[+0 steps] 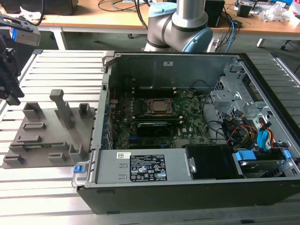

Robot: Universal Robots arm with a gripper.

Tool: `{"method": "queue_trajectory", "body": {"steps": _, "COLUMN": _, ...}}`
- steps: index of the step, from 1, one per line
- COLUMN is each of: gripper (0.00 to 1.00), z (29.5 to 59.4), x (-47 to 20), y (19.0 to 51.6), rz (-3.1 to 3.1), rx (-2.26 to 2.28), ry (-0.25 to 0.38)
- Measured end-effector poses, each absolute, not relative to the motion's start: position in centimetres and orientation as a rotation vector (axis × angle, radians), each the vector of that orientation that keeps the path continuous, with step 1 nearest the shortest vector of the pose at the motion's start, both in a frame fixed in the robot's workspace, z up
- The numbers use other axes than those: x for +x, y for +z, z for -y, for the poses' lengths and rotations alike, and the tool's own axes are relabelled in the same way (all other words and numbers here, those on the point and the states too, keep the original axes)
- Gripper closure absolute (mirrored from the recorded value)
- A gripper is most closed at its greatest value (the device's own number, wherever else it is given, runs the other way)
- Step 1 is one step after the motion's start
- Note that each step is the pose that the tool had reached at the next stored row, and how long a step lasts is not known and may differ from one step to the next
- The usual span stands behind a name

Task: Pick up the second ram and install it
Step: 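Pick up the second ram and move it above second insertion slot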

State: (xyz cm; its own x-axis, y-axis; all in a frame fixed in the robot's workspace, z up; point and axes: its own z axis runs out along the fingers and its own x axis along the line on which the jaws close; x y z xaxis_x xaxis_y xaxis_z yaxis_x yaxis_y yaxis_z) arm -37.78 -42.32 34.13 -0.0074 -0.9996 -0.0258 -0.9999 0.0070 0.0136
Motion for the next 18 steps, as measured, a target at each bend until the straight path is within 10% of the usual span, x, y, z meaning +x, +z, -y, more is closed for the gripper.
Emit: {"method": "queue_trajectory", "body": {"steps": 18, "gripper": 0.70, "z": 42.3, "x": -37.8, "y": 32.4, "rz": -2.223, "rx": -2.207, "ry": 0.044}}
